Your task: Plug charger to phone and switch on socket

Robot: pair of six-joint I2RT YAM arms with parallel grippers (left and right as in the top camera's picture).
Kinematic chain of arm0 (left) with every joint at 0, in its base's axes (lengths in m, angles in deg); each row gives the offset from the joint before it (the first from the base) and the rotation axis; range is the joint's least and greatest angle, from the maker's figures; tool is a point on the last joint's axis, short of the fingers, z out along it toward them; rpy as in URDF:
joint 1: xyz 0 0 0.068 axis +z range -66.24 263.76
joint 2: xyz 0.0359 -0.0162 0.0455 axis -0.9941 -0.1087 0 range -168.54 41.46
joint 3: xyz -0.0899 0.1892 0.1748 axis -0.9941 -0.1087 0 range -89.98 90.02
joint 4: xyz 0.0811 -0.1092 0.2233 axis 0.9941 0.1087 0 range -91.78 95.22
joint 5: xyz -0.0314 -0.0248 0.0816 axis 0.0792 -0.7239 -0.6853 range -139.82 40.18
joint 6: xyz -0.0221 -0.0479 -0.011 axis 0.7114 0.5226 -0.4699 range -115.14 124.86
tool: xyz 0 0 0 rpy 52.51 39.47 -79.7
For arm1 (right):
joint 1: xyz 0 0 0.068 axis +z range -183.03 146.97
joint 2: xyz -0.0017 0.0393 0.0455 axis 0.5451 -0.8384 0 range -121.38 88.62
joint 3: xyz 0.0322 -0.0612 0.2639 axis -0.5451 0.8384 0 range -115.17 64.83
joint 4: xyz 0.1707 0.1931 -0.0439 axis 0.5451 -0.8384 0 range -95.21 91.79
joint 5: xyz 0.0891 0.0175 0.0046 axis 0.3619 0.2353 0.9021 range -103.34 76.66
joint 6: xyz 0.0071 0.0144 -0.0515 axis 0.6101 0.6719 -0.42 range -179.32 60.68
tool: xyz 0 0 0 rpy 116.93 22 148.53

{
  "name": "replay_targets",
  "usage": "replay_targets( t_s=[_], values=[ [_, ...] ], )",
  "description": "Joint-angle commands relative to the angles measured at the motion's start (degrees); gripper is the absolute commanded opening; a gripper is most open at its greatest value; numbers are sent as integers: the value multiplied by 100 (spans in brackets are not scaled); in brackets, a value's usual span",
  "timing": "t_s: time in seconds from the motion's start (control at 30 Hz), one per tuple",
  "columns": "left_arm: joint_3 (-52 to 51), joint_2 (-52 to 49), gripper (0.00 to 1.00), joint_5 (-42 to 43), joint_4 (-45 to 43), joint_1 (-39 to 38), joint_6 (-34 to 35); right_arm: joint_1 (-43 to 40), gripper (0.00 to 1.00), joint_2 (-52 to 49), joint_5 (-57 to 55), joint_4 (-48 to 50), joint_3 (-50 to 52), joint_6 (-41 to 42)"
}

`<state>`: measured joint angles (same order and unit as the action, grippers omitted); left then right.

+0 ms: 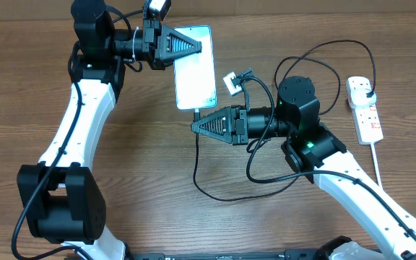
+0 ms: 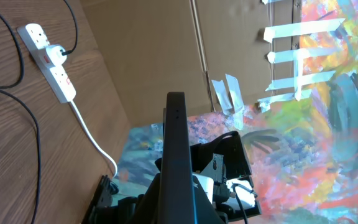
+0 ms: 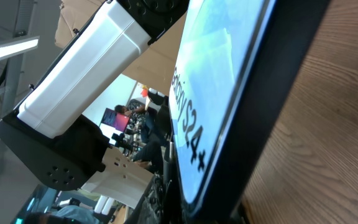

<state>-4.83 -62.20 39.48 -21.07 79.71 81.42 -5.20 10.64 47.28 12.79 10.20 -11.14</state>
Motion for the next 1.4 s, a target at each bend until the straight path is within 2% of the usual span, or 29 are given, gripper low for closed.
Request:
replay_targets(
  t_s=[0.0, 0.23, 0.57, 0.67, 0.97, 1.37],
  values=[
    [61, -15, 4, 57, -33, -9, 83, 7, 4, 4, -50, 48, -7, 68],
    [61, -15, 4, 98, -186, 22, 245, 7, 4, 4, 361, 107, -7, -26],
    [61, -15, 4, 116, -1403, 129, 975, 7, 4, -396, 831, 612, -7, -2],
    [61, -15, 4, 114, -1401, 131, 1078, 7, 4, -450, 1005, 1021, -7, 4],
    [61, -15, 4, 114, -1401, 151, 1220, -302, 4, -461, 1005, 1088, -7, 2],
    [61, -15, 4, 68, -1399, 138, 1217, -310, 4, -468, 981, 1119, -7, 52]
  ],
)
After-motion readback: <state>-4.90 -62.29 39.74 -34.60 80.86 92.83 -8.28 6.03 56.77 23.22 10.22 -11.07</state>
